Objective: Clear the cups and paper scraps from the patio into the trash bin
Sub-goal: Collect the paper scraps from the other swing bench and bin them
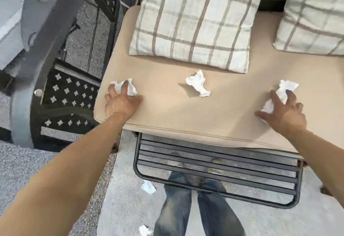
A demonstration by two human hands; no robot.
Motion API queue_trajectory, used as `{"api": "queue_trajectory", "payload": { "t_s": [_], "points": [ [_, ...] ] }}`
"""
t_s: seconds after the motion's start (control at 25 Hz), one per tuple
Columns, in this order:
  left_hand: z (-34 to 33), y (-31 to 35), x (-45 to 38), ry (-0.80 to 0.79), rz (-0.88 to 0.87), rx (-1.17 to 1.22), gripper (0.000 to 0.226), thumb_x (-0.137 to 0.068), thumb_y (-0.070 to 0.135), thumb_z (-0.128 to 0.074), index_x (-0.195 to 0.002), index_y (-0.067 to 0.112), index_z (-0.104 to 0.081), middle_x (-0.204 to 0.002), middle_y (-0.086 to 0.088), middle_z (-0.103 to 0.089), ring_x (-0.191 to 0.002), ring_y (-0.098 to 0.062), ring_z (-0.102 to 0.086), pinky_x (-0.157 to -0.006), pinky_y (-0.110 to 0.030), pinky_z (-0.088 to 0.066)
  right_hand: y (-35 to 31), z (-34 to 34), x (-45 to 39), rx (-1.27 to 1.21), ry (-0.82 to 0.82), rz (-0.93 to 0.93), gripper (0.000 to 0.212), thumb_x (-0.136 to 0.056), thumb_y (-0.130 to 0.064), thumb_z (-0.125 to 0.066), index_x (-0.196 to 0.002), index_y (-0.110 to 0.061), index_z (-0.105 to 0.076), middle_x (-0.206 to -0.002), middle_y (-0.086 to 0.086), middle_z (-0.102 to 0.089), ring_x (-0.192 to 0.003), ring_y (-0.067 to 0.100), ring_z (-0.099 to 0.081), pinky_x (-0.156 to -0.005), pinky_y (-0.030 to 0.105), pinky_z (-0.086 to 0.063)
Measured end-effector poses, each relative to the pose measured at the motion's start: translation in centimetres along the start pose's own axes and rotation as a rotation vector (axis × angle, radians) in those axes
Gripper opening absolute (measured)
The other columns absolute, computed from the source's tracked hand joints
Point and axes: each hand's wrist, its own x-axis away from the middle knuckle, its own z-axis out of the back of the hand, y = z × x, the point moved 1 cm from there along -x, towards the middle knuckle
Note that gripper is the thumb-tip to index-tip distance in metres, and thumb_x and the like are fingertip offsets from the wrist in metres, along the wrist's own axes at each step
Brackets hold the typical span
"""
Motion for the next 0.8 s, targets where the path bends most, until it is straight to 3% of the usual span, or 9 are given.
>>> {"api": "queue_trajectory", "payload": {
  "t_s": [0.12,0.2,0.36,0.48,0.56,0.68,0.8],
  "points": [
    [0.1,0.2,-1.9,0.056,-0.014,-0.006,0.065,-0.087,0.064,-0.048,-0.142,0.033,-0.033,-0.14,-0.012,-0.031,-0.125,-0.04,-0.037,-0.096,-0.054,-0.043,0.6,0.1,-1.9,-0.133,0.02,-0.045,0.06,-0.08,-0.046,-0.069,-0.132,-0.026,-0.047,-0.14,0.015,-0.035,-0.118,0.041,-0.04,-0.092,0.047,-0.041],
    [0.3,0.3,-2.6,0.105,-0.026,0.015,0.048,-0.094,0.046,-0.05,-0.134,0.02,-0.045,-0.131,-0.019,-0.039,-0.117,-0.043,-0.044,-0.093,-0.052,-0.044,1.0,0.3,-2.3,-0.242,0.07,-0.05,0.048,-0.082,-0.034,-0.07,-0.127,-0.023,-0.058,-0.129,0.016,-0.049,-0.111,0.038,-0.051,-0.091,0.043,-0.045],
    [1.3,1.4,-2.8,0.095,-0.087,0.047,0.023,-0.095,0.019,-0.055,-0.113,0.008,-0.061,-0.113,-0.024,-0.061,-0.101,-0.042,-0.059,-0.085,-0.044,-0.048,0.3,1.0,-2.0,-0.506,0.047,-0.181,0.029,-0.081,-0.018,-0.069,-0.11,-0.022,-0.07,-0.108,0.007,-0.069,-0.099,0.027,-0.06,-0.087,0.034,-0.048],
    [1.8,4.7,-0.7,0.023,-0.195,0.168,0.017,-0.09,0.017,-0.063,-0.107,0.013,-0.065,-0.106,-0.014,-0.068,-0.096,-0.033,-0.061,-0.08,-0.036,-0.048,-2.5,2.1,-1.7,-0.47,-0.048,-0.048,0.018,-0.076,-0.015,-0.071,-0.092,-0.023,-0.075,-0.097,0.004,-0.071,-0.086,0.02,-0.06,-0.076,0.023,-0.042],
    [1.9,8.1,1.9,-0.047,-0.373,0.262,0.027,-0.088,0.017,-0.066,-0.114,0.024,-0.062,-0.101,-0.002,-0.065,-0.09,-0.021,-0.06,-0.077,-0.03,-0.045,-5.4,3.2,-1.4,-0.405,-0.073,0.13,0.016,-0.074,-0.014,-0.073,-0.086,-0.023,-0.077,-0.095,0.003,-0.068,-0.084,0.018,-0.059,-0.075,0.023,-0.041],
    [1.2,13.1,5.3,-0.161,-0.713,0.219,0.052,-0.087,0.017,-0.066,-0.133,0.036,-0.052,-0.099,0.006,-0.059,-0.092,-0.018,-0.059,-0.078,-0.031,-0.046,-9.5,4.6,-1.8,-0.398,-0.087,0.332,0.031,-0.074,-0.009,-0.072,-0.1,-0.025,-0.076,-0.109,0.003,-0.059,-0.101,0.019,-0.058,-0.086,0.03,-0.044],
    [-0.8,16.2,5.7,-0.208,-0.775,0.075,0.06,-0.092,0.017,-0.058,-0.144,0.041,-0.039,-0.119,0.002,-0.058,-0.107,-0.021,-0.058,-0.086,-0.032,-0.047,-13.3,4.6,-3.3,-0.264,-0.131,0.494,0.057,-0.078,-0.005,-0.067,-0.127,-0.033,-0.06,-0.12,0.005,-0.055,-0.108,0.023,-0.056,-0.084,0.027,-0.04]
  ]
}}
